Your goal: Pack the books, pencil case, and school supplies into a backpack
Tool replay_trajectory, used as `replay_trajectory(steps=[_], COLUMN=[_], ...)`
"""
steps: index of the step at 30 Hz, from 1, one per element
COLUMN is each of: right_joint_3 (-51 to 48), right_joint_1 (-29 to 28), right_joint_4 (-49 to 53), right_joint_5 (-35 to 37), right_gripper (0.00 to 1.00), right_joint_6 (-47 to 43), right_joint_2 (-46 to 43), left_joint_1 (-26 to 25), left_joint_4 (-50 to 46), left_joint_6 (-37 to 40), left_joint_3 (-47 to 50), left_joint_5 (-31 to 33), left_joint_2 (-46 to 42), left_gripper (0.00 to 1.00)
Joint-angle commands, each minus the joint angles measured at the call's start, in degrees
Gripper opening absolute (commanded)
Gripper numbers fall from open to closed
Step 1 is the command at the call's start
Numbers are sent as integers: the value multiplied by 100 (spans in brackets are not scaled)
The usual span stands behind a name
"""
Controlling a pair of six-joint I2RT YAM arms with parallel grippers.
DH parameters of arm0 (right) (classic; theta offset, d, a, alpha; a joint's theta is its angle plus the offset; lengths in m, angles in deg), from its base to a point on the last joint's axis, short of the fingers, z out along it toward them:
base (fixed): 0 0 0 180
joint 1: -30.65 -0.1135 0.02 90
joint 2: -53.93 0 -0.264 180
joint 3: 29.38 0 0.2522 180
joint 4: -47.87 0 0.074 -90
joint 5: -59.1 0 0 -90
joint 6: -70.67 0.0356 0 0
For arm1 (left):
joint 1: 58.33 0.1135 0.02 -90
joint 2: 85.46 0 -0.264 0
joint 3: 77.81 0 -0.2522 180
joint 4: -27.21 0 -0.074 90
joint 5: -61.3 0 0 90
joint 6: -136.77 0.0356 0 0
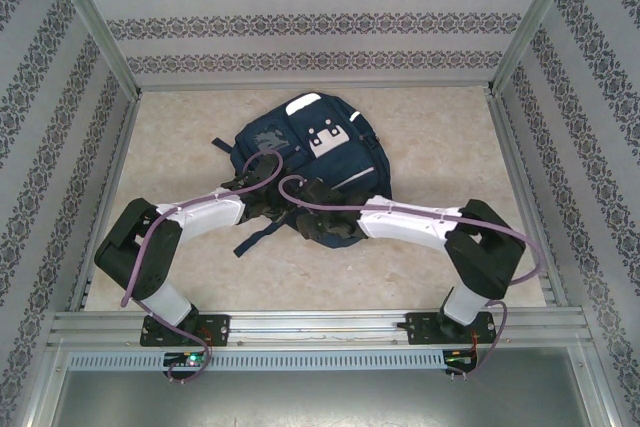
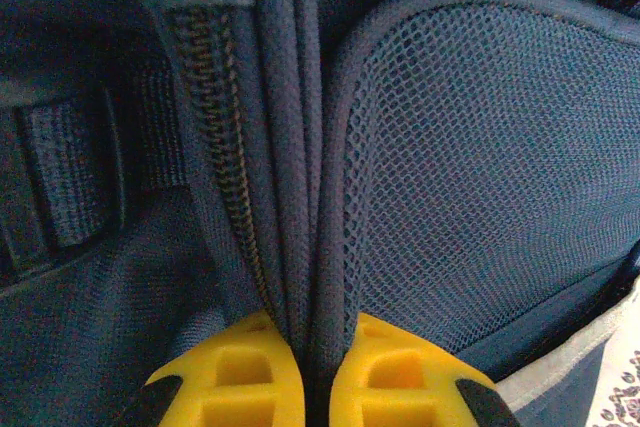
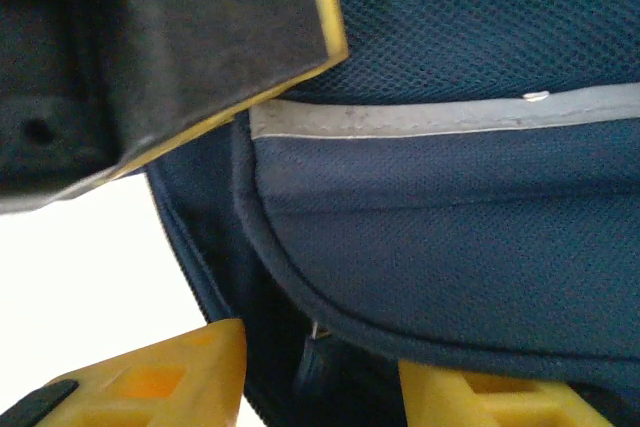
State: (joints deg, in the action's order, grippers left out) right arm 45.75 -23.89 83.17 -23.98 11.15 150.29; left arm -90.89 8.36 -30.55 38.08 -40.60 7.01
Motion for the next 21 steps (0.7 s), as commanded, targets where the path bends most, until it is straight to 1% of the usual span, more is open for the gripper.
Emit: replay_trajectory(steps=[1,4,8,9,10,13,16,18,21], right_joint_3=[392,530,479,433,364,143,-178,-443,-778], right_joint_1=[-59,-65,-65,-65,-54,-56,23,258,704], right_joint_4=[693,1064,1208,1212,1191,1124,950,791,606], right_joint_5=[827,1026,1121,1143,1154,1260,1448,1240,840], right_gripper=[40,22,11,8,1,0,0,0,0], right_joint_6=[587,824,916,931,926,774,456,305,105], right_joint_2=[252,420,378,340,270,6,-396,-614,-850], left_joint_1=[-128,-129,-128,-126,-129,-128,-94,-47,109], left_joint_4=[42,33,-50,-65,-93,-180,-345,-476,-469], left_joint_6=[-240,-235,-161,-137,-110,-3,347,592,981], left_joint_3=[61,60,43,45,47,74,74,93,254], left_joint_5=[-128,-81,7,20,36,127,266,327,225], left_joint_2=[-1,-18,-27,-27,-33,-76,-164,-230,-362], left_gripper=[0,0,0,0,0,0,0,0,0])
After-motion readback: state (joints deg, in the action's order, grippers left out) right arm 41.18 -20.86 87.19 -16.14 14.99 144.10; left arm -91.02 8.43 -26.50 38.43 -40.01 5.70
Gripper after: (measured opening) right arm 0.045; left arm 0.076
